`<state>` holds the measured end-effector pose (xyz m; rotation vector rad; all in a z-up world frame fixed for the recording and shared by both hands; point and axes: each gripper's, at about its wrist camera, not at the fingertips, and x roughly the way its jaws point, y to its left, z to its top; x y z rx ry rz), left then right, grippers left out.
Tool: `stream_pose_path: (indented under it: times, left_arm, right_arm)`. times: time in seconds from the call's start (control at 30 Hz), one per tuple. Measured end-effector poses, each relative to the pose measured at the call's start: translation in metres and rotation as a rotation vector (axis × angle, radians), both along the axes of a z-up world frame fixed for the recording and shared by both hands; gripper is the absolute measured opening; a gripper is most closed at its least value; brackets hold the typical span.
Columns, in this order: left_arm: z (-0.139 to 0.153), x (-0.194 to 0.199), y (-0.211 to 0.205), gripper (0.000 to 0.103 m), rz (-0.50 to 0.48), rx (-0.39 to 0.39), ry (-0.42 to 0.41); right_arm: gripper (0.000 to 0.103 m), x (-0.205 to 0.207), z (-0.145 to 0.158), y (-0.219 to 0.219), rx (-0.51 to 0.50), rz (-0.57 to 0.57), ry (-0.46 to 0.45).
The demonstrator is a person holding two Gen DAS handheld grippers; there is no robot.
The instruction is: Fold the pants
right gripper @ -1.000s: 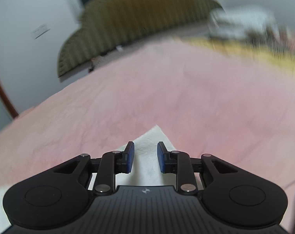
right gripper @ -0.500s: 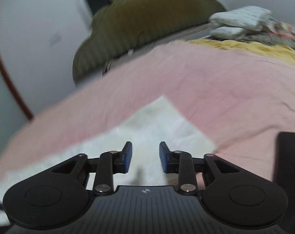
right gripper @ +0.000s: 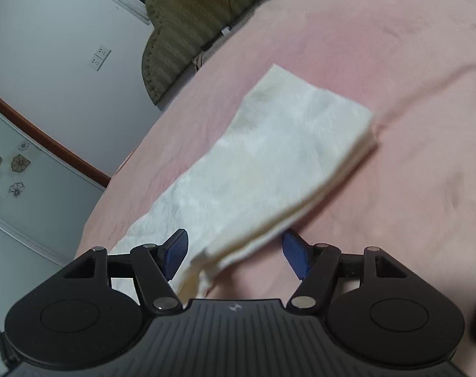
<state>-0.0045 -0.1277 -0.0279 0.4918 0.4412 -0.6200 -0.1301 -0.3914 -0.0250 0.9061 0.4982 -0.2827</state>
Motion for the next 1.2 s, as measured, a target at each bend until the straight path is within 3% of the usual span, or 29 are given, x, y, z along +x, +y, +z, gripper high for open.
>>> stream_pose_path:
  times: [0.1,0.23,0.3,0.37,0.43,0.57,0.67,0.8,0.87,0.97,1.07,1.2]
  left_arm:
    - [-0.001,0.001,0.000,0.076,0.009,-0.005,0.005]
    - [-0.003,-0.002,-0.002,0.079,0.016,0.006,-0.012]
    - [-0.003,-0.003,-0.003,0.080,0.020,0.006,-0.009]
    - [-0.003,-0.001,-0.002,0.083,0.028,0.001,0.001]
    - [-0.003,0.002,0.001,0.085,0.035,-0.011,0.017]
    - [-0.001,0.010,0.006,0.088,0.048,-0.046,0.065]
    - [0.000,0.013,0.009,0.088,0.051,-0.070,0.092]
    - [0.010,0.024,0.017,0.084,0.086,-0.130,0.158]
    - [0.019,0.037,0.027,0.084,0.105,-0.222,0.265]
    - [0.029,0.066,0.048,0.085,0.113,-0.439,0.528]
    - [0.025,0.098,0.066,0.085,0.113,-0.660,0.812]
    - [0.015,0.121,0.076,0.088,0.103,-0.874,1.046]
  right_arm:
    - [0.065,0.013,-0.003,-0.015,-0.056,-0.083,-0.033]
    - [0.064,0.027,-0.018,-0.042,-0.001,-0.178,-0.116]
    - [0.060,0.035,-0.019,-0.050,-0.017,-0.209,-0.104]
    - [0.039,0.041,-0.020,-0.055,-0.034,-0.235,-0.073]
    - [0.027,0.043,-0.024,-0.057,-0.041,-0.237,-0.058]
    - [0.020,0.041,-0.025,-0.056,-0.062,-0.238,-0.050]
    - [0.017,0.047,-0.009,-0.041,-0.169,-0.228,-0.016]
    - [0.016,0.061,0.036,0.009,-0.446,-0.113,-0.034]
    - [0.016,0.070,0.054,0.041,-0.584,-0.035,-0.050]
    - [0.016,0.085,0.066,0.095,-0.732,0.114,-0.073]
    - [0.016,0.098,0.060,0.132,-0.737,0.230,-0.088]
    - [0.016,0.108,0.049,0.160,-0.691,0.307,-0.090]
